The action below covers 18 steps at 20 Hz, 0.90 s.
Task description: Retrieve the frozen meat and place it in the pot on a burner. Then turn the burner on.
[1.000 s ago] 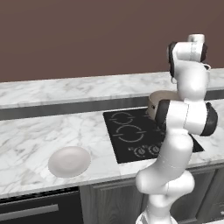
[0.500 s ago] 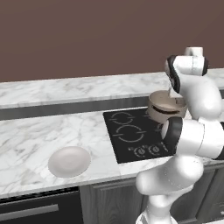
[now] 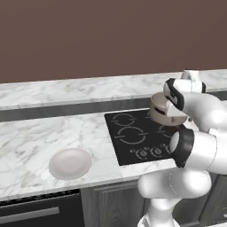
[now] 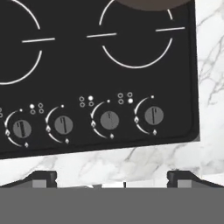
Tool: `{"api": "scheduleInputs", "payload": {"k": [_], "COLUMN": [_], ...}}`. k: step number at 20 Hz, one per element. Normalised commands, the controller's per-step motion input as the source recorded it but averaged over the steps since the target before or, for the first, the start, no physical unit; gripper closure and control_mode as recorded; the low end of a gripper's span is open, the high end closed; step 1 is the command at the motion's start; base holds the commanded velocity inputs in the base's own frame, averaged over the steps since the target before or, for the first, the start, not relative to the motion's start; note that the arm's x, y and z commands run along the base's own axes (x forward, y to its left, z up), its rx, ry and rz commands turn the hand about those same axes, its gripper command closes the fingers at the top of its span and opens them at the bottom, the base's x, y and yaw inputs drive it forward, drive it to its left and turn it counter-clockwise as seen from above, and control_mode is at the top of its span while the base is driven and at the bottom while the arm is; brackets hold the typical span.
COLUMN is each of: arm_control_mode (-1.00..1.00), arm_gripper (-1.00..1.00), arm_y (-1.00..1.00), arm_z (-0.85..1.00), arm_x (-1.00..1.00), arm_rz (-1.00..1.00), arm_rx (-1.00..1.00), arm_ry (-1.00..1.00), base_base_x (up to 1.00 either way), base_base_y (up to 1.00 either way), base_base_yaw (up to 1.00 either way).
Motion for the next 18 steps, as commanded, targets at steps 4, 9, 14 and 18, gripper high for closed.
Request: {"api": "scheduleInputs", "payload": {"k": [4,9,14,18], "arm_control_mode": [-1.0,-1.0,-1.0,-1.0], "arm_gripper": [-1.0,-1.0,-1.0,-1.0], "arm_y": [0.0,0.05,0.04,0.0], "arm_z": [-0.56,-0.48,-0.31,-0.34], "arm_x": [0.0,0.0,0.0,0.0], "arm_rz": [0.0,0.01,0.04,0.04], "arm_rx": [0.0,0.0,0.0,0.0], "arm_ry": [-0.01,0.0,0.0,0.0], "base_base_x": [0.0,0.0,0.0,0.0], "base_base_y": [0.0,0.0,0.0,0.0], "base_base_yaw": [0.0,0.0,0.0,0.0]}}
